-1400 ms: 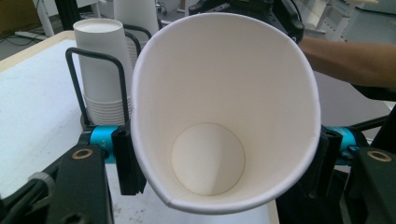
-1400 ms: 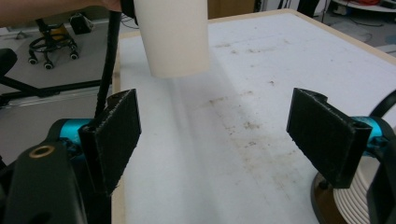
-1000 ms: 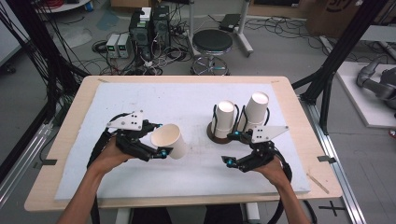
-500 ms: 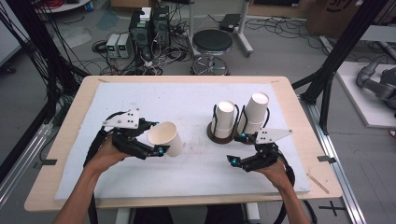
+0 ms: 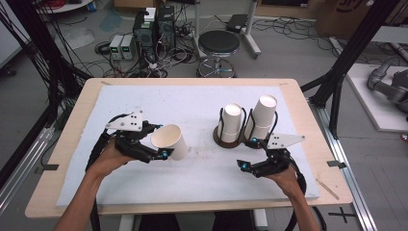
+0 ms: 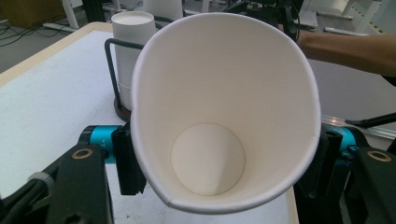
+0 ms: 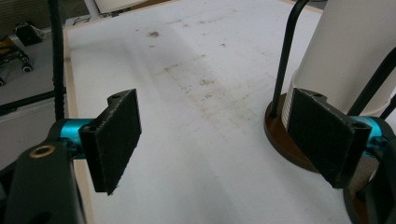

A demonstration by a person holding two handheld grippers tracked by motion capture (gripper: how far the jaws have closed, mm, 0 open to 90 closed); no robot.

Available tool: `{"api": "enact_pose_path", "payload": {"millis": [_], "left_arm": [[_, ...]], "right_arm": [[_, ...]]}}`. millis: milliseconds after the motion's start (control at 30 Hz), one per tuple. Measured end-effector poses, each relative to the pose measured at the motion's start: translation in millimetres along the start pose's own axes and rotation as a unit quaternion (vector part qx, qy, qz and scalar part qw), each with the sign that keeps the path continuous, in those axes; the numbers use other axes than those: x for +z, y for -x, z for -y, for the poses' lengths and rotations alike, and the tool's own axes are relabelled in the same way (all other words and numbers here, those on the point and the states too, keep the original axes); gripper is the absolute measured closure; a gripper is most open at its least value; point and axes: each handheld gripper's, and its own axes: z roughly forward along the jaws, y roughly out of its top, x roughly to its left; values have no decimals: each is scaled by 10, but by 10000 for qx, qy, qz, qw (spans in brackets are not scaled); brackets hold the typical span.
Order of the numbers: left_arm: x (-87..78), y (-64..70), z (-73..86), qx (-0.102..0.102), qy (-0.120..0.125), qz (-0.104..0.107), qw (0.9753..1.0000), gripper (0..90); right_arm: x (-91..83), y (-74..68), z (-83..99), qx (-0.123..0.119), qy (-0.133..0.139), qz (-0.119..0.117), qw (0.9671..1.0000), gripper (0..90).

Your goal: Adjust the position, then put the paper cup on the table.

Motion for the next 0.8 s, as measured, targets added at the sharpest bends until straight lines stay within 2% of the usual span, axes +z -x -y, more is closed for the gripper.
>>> {"api": "enact_pose_path", "payload": {"millis": [300,800], "left_arm": [[15,-15,5,25,-73,1,10000,322],[16,-22,6,11,-28,-1,10000,322]], "right_arm": [[-11,7,21,55,6,7,10000,183],[-47,18,43,79,49,41,9999,183]]}}
